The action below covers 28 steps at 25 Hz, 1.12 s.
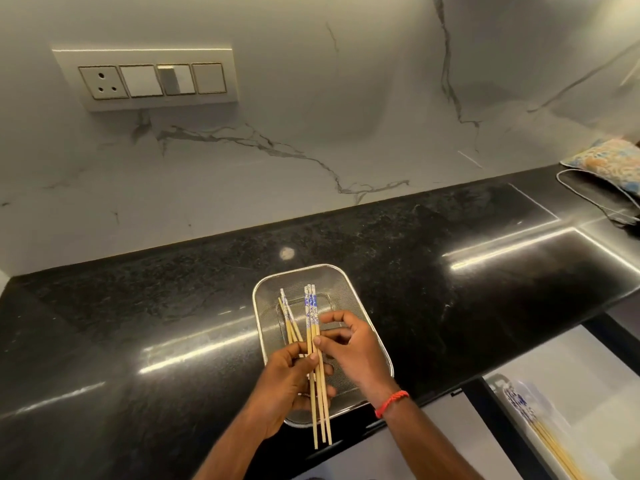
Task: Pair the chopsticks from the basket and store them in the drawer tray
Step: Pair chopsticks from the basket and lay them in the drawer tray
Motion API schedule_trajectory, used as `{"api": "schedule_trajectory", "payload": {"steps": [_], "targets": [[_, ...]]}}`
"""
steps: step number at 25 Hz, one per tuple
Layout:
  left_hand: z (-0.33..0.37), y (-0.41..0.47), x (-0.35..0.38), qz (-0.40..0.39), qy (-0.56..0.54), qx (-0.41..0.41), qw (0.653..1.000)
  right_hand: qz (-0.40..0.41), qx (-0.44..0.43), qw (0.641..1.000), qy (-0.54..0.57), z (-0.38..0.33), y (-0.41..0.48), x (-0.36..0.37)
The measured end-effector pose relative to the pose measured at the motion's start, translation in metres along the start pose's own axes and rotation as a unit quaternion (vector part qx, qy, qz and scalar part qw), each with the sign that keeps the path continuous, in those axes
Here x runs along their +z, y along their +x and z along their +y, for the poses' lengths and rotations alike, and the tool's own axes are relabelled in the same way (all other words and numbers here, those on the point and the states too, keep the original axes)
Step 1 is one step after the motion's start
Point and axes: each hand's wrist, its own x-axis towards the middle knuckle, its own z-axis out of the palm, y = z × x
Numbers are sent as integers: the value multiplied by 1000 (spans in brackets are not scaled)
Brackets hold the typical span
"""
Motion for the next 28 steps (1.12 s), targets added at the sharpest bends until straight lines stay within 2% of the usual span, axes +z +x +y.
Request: {"api": "schedule_trajectory", "payload": {"steps": [9,13,28], "targets": [[-10,22,34,-87,68,-21,994,56,54,987,137,14,-18,-45],[-8,27,50,-109,86,-19,990,84,56,985,143,21,-21,-59],[-20,43,133,-118,154,0,981,95,44,984,146,51,-40,-137]]}}
